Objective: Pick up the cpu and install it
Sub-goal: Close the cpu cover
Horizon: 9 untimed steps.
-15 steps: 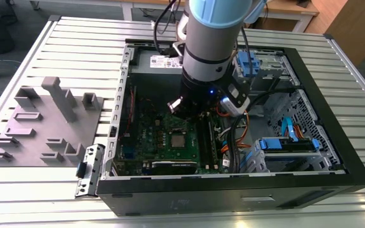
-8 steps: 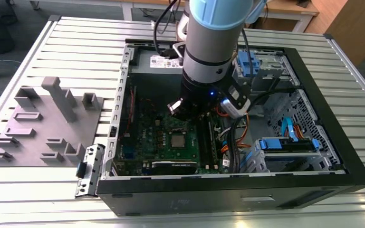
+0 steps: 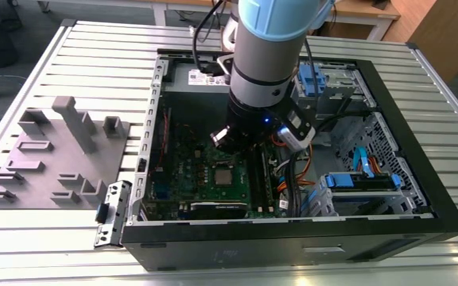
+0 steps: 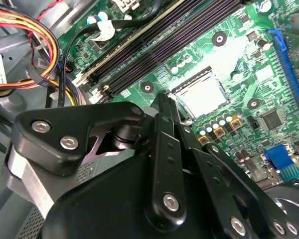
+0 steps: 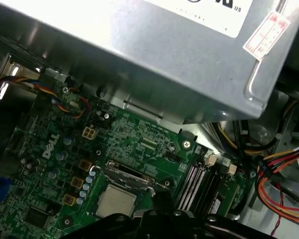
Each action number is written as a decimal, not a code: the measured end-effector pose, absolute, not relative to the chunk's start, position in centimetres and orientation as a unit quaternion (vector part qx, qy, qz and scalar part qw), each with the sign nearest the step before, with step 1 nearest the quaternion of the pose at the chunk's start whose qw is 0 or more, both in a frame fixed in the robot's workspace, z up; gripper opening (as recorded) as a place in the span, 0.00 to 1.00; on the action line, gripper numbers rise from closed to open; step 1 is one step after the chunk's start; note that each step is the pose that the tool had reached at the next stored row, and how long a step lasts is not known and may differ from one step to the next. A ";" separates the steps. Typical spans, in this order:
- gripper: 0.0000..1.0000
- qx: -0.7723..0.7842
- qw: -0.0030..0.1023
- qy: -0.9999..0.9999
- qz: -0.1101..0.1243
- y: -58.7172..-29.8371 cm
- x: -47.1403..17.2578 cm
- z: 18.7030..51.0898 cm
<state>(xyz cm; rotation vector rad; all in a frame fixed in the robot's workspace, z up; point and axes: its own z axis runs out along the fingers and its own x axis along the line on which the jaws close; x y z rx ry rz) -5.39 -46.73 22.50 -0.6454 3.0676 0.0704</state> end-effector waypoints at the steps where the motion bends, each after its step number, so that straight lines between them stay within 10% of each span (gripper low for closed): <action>1: 0.11 -0.206 0.003 0.978 0.022 -46.8 -5.4 22.5; 9: 0.11 -0.206 0.003 0.978 0.023 -47.4 -5.1 22.5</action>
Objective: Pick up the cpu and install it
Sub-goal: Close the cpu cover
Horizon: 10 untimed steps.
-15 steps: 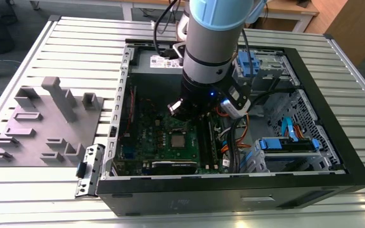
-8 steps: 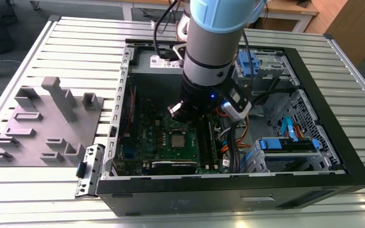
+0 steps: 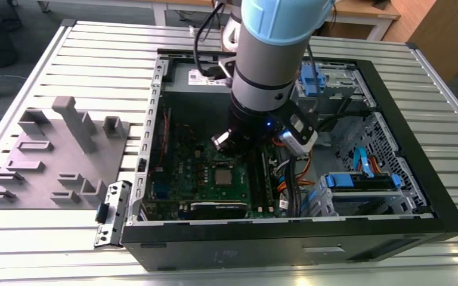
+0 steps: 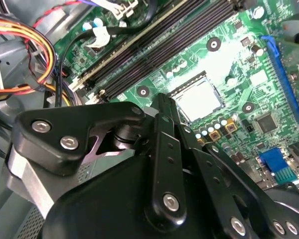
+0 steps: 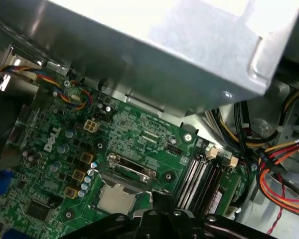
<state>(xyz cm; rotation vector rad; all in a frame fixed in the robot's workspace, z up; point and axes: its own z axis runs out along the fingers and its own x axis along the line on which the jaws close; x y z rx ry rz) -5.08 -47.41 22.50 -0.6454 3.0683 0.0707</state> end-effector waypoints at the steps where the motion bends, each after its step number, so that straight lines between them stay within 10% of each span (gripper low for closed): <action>1: 0.11 -0.206 0.003 0.978 0.023 -47.5 -4.9 22.5; 10: 0.11 -0.206 0.002 0.978 0.023 -47.9 -3.9 22.5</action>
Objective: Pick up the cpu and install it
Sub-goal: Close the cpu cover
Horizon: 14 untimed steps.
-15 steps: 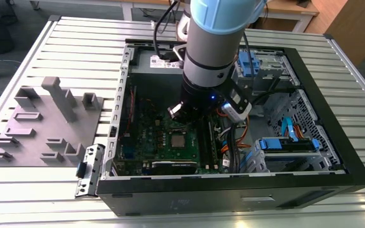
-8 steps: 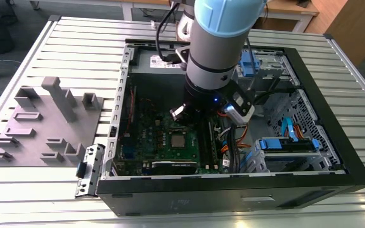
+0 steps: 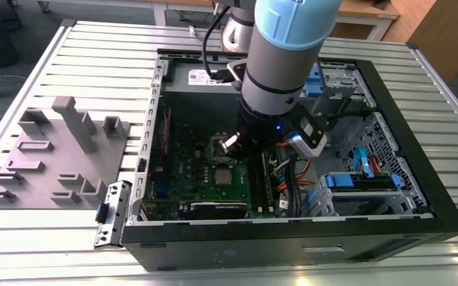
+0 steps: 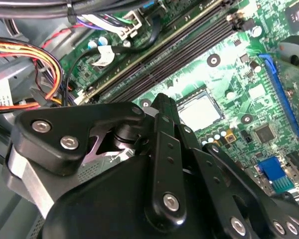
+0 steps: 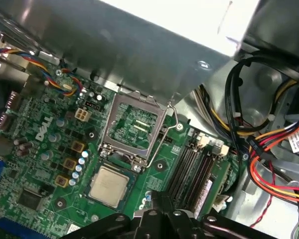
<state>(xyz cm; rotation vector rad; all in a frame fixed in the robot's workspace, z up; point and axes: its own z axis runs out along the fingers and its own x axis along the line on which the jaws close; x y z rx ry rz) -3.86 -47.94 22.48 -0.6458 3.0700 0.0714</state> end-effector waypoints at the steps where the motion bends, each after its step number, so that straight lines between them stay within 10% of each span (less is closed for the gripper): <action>1: 0.11 -0.206 0.002 0.978 0.023 -47.9 -3.8 22.5; 14: 0.11 -0.206 0.002 0.978 0.023 -47.6 -3.7 22.3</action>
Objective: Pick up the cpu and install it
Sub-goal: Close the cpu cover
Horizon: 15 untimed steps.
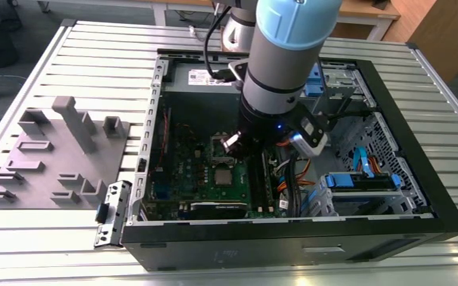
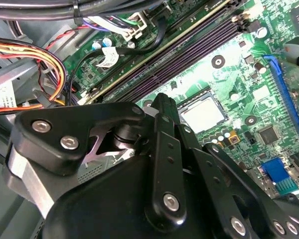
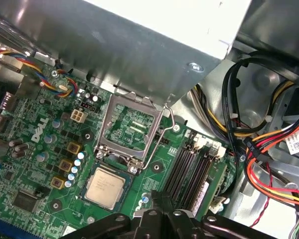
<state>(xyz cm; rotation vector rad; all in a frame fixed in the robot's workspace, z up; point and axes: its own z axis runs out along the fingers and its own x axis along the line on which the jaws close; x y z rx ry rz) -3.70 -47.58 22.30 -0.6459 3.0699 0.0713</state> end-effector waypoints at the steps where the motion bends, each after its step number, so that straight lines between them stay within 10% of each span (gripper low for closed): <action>1: 0.11 -0.206 0.002 0.978 0.023 -47.5 -3.7 22.3; 15: 0.11 -0.206 0.002 0.978 0.023 -45.3 -3.8 21.7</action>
